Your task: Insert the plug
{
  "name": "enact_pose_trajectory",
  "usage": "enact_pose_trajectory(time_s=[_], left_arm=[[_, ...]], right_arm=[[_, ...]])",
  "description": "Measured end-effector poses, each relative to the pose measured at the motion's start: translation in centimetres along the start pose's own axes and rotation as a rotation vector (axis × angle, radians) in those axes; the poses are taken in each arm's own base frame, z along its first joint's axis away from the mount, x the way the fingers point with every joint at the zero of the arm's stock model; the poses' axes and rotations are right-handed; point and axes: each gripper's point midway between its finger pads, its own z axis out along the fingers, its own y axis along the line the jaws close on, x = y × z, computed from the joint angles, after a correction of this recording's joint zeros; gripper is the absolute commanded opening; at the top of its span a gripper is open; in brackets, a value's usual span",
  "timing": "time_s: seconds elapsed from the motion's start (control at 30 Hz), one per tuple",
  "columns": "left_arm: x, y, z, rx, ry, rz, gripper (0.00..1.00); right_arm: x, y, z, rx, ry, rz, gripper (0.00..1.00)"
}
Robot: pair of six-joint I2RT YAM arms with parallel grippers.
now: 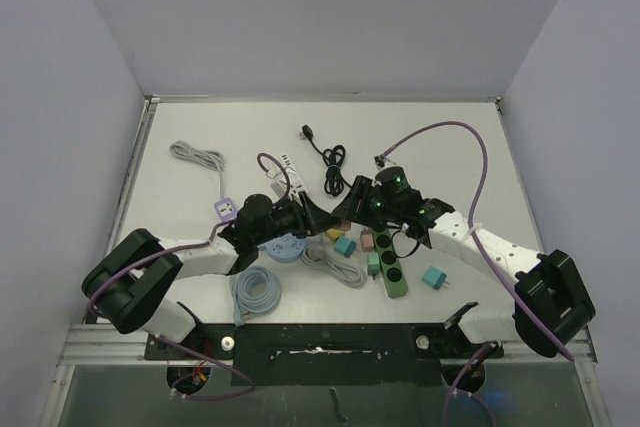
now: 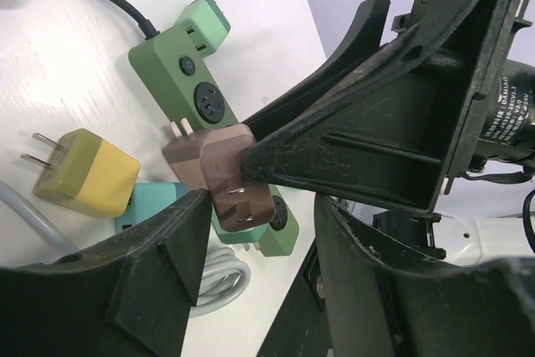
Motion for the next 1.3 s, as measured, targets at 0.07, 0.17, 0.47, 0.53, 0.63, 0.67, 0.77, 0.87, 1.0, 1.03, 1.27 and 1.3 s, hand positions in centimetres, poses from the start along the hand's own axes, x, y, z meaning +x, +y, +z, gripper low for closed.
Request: enact_pose_trajectory(time_s=[0.07, 0.17, 0.47, 0.53, 0.63, 0.67, 0.77, 0.87, 1.0, 1.03, 1.27, 1.3], left_arm=[[0.2, 0.1, 0.1, 0.001, 0.008, -0.005, 0.49], [0.5, 0.1, 0.2, 0.011, 0.024, -0.022, 0.49], [0.9, 0.5, 0.4, 0.02, 0.061, -0.065, 0.34], [1.0, 0.5, 0.6, 0.026, 0.07, -0.076, 0.33], [0.9, 0.2, 0.8, 0.038, 0.076, -0.086, 0.28], [0.8, 0.0, 0.9, 0.042, 0.076, -0.088, 0.26], [0.7, -0.6, 0.8, 0.066, 0.077, -0.093, 0.22], [0.6, -1.2, 0.8, 0.088, 0.077, -0.093, 0.21], [-0.2, -2.9, 0.2, 0.13, 0.058, -0.083, 0.2], [-0.5, -3.7, -0.1, 0.151, 0.054, -0.08, 0.2], [-2.7, -10.1, -3.6, 0.307, 0.024, -0.057, 0.2], [-2.8, -10.8, -4.0, 0.325, 0.026, -0.059, 0.2]], right_arm=[[0.1, 0.0, 0.0, -0.004, 0.006, -0.007, 0.48], [0.2, 0.2, -0.1, -0.015, 0.013, -0.015, 0.48], [0.3, 0.5, -0.2, -0.04, 0.023, -0.049, 0.51], [0.2, 0.5, -0.2, -0.043, 0.02, -0.061, 0.52], [-0.1, 0.6, -0.5, -0.053, 0.006, -0.07, 0.56], [-0.2, 0.6, -0.7, -0.058, 0.001, -0.073, 0.59], [-0.5, 1.1, -1.2, -0.079, -0.019, -0.075, 0.75], [-0.8, 1.5, -1.8, -0.094, -0.042, -0.068, 0.86], [-1.2, 1.6, -3.1, -0.11, -0.088, -0.053, 0.94], [-1.3, 1.7, -3.5, -0.119, -0.102, -0.051, 0.94], [-2.7, 5.4, -8.3, -0.329, -0.235, -0.047, 0.86], [-2.8, 6.2, -9.0, -0.376, -0.248, -0.047, 0.84]])
